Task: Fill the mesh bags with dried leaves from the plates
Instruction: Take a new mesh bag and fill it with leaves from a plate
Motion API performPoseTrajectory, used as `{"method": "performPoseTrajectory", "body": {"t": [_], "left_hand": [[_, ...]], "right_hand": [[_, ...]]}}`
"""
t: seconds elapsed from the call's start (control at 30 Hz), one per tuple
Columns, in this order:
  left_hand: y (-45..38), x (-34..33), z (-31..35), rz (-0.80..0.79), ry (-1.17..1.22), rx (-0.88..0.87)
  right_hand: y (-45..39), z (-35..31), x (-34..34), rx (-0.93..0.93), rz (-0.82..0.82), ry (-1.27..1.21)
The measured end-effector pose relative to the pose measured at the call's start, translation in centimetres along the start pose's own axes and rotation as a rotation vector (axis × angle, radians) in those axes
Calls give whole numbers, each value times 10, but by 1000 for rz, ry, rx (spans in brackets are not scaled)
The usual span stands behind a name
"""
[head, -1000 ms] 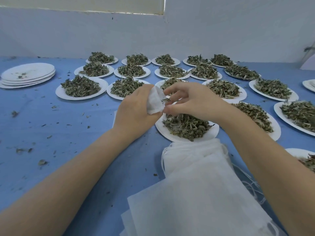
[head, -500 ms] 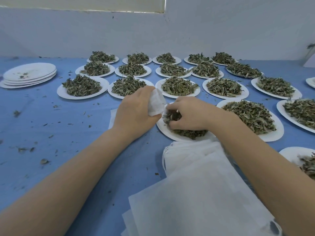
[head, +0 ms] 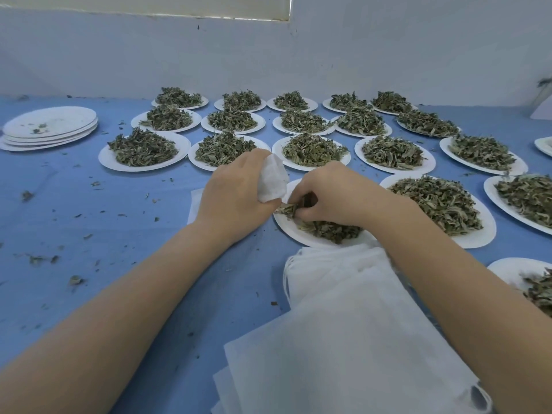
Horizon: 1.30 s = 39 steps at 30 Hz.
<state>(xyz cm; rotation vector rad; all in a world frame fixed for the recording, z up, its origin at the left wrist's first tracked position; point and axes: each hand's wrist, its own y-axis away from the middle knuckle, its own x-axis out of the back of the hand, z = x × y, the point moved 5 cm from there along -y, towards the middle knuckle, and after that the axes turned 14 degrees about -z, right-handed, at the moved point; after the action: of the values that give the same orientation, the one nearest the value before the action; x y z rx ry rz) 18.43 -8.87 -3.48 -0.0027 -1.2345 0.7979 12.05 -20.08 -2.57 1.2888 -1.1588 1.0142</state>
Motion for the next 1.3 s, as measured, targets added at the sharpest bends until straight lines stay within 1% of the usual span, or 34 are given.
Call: {"method": "performPoseTrajectory", "body": {"t": [0.1, 0.2, 0.27, 0.4, 0.5, 0.6, 0.63, 0.67, 0.73, 0.8, 0.87, 0.9, 0.93, 0.97, 1.07, 1.13, 1.23, 1.3], "left_hand": [[0, -1, -1, -8, -16, -5], [-1, -1, -2, -12, -34, 9], [-1, -2, -3, -15, -36, 11], [0, -3, 1, -30, -103, -26], [-1, -3, 9, -39, -172, -75], [0, -3, 19, -7, -176, -116], [0, -3, 21, 6, -169, -116], [-1, -3, 22, 14, -155, -103], [-4, -2, 19, 20, -96, -53], [-8, 0, 16, 17, -23, -17], [-11, 1, 16, 16, 39, -7], [-12, 1, 17, 19, 67, -9], [-13, 1, 18, 22, 90, -17], [-14, 1, 20, 29, 106, -25], [-16, 0, 28, 49, 141, -52], [-17, -3, 32, 51, 160, -59], [-18, -8, 29, 29, 185, -52], [-17, -9, 26, 21, 164, -54]], "right_hand": [[6, 3, 10, 8, 41, -48], [19, 16, 27, -40, 131, -171], [25, 21, 34, -58, 168, -200], [31, 13, 43, -33, 201, -184], [26, -2, 42, -7, 176, -90], [22, -14, 37, 53, 190, -45], [21, -15, 36, 70, 220, -89], [22, -14, 36, 77, 256, -186], [23, -9, 36, 101, 293, -482], [24, -4, 34, 137, 228, -700], [24, -2, 33, 178, 119, -760], [24, -2, 32, 185, 90, -763], [24, 0, 33, 173, 97, -755], [24, 1, 34, 146, 142, -735], [25, 5, 38, 37, 347, -664], [25, 6, 38, -2, 417, -640], [24, 6, 39, -42, 418, -542], [19, 3, 35, -39, 333, -481]]}}
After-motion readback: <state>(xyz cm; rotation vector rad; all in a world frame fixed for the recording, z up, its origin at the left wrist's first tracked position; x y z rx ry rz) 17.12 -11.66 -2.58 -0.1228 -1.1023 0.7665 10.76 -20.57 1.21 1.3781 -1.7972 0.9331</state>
